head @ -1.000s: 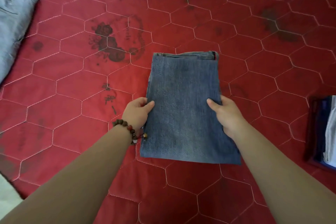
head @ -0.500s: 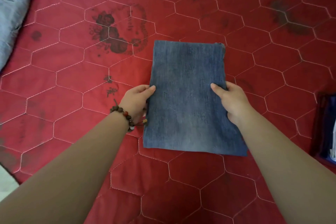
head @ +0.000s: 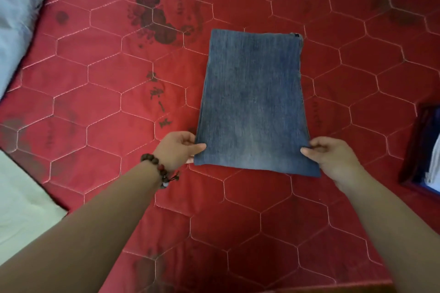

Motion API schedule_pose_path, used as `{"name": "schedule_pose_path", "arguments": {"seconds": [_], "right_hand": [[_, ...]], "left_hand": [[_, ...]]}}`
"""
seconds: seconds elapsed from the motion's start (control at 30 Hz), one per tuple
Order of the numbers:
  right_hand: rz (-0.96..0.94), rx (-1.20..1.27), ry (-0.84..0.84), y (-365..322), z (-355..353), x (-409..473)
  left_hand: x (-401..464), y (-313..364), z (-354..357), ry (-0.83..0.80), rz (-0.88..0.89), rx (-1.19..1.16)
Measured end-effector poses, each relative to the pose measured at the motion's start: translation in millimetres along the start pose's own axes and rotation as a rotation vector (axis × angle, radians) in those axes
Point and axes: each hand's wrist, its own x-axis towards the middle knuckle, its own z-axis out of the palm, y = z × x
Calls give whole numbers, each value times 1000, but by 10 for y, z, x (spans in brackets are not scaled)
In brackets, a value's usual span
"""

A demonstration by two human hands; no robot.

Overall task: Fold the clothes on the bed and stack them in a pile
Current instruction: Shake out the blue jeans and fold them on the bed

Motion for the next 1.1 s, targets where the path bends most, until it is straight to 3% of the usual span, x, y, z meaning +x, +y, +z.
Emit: {"name": "schedule_pose_path", "arguments": {"seconds": [0.07,0.13,0.23,0.3,0.33,0.4,0.47,0.63,0.83,0.97,1.1], "right_hand": [[-6,-69,94,3,124,-37],[-94,-206,255,-27,193,-106],[-469,-379,548,-153,410,-292],[-721,-491,508,-294,727,-367],[-795,-560,413,-348,910,-365],[-803,-669,211,-404,1203,-298],[-733,-805,157,-341,1316,-134],[-819,-902,198,-154,1198,34],[-751,-1020,313,162,713,245],[-676,-1021,412,5,548,293],[-1007,-997,397,-628,744,508]], "left_hand": [[-26,18,66,84,-12,77],[-78,57,92,265,75,300],[-226,168,234,585,538,619],[-219,213,494,551,810,747],[-170,218,654,470,858,810],[-31,197,912,294,785,928],[160,122,960,258,700,1110],[333,-55,822,368,709,1377],[393,-72,825,403,720,1313],[418,-95,811,399,707,1321],[441,-99,809,403,702,1327]]}}
